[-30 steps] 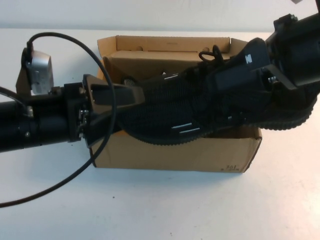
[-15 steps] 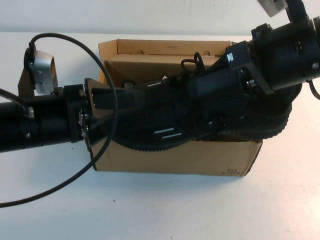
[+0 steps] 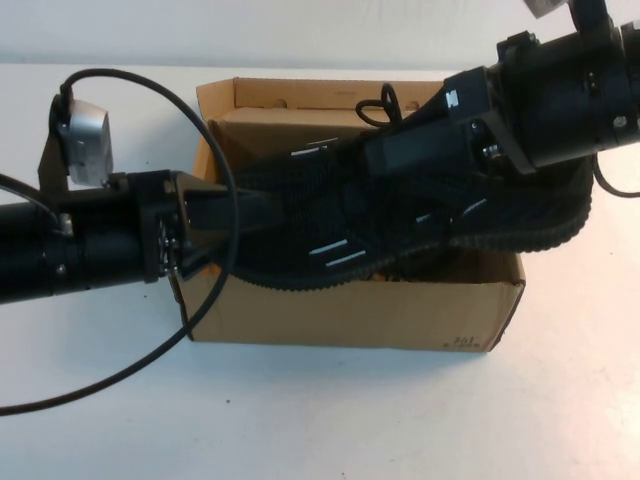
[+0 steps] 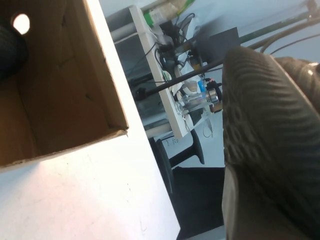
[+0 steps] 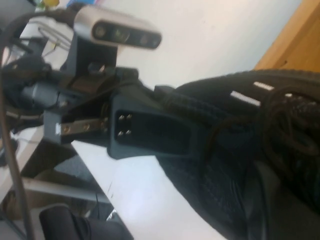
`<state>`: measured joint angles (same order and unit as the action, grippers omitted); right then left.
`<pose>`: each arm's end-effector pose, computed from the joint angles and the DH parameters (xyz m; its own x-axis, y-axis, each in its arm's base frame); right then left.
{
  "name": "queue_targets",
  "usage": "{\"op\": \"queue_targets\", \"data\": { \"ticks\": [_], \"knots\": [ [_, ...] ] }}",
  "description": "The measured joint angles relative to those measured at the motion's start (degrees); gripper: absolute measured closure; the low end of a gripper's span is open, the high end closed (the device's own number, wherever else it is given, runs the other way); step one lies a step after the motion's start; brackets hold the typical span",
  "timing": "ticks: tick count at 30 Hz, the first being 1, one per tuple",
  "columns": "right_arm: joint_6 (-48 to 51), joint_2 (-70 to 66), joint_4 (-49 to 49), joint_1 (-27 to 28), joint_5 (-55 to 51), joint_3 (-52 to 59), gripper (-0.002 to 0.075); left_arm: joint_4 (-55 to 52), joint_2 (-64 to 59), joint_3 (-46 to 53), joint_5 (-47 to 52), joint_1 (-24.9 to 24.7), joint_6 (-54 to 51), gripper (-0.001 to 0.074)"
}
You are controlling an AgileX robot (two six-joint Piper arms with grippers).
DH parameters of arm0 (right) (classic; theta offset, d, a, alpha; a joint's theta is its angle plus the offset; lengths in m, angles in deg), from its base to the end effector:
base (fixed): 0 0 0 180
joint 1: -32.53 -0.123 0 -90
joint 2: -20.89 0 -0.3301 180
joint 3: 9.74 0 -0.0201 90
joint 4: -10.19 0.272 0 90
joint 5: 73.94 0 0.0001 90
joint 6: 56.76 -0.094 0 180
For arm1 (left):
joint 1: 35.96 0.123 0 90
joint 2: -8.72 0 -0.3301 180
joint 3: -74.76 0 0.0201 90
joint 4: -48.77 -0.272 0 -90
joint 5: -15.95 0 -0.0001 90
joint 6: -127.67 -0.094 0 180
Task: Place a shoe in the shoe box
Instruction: Hand over the shoe
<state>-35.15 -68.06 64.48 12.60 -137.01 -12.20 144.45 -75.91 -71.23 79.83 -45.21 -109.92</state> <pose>0.2679 0.1695 0.4435 -0.7897 -0.1513 -0.5945 -0.5771 0.5120 0.6362 0.2409 -0.1244 0.3265 -0.8544 -0.1834 -0.4861 0.4378 0.2497 -0.8637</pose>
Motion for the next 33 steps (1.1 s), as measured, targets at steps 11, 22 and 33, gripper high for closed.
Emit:
{"op": "queue_targets", "data": {
  "ticks": [11,22,33],
  "knots": [
    [0.0,-2.66,-1.99,0.0,-3.67,-0.61,0.0401,-1.47,-0.13,0.0,-0.61,0.0,-2.16,0.0561],
    [-0.03,-7.03,0.42,0.1,-6.05,-1.7,0.0388,-1.8,-0.17,0.0,-1.15,0.12,-4.19,0.057],
    [2.48,-7.39,1.95,0.1,-7.17,-2.48,0.0597,-2.77,-0.3,-3.06,-1.59,0.12,-4.6,0.0575]
  ]
}}
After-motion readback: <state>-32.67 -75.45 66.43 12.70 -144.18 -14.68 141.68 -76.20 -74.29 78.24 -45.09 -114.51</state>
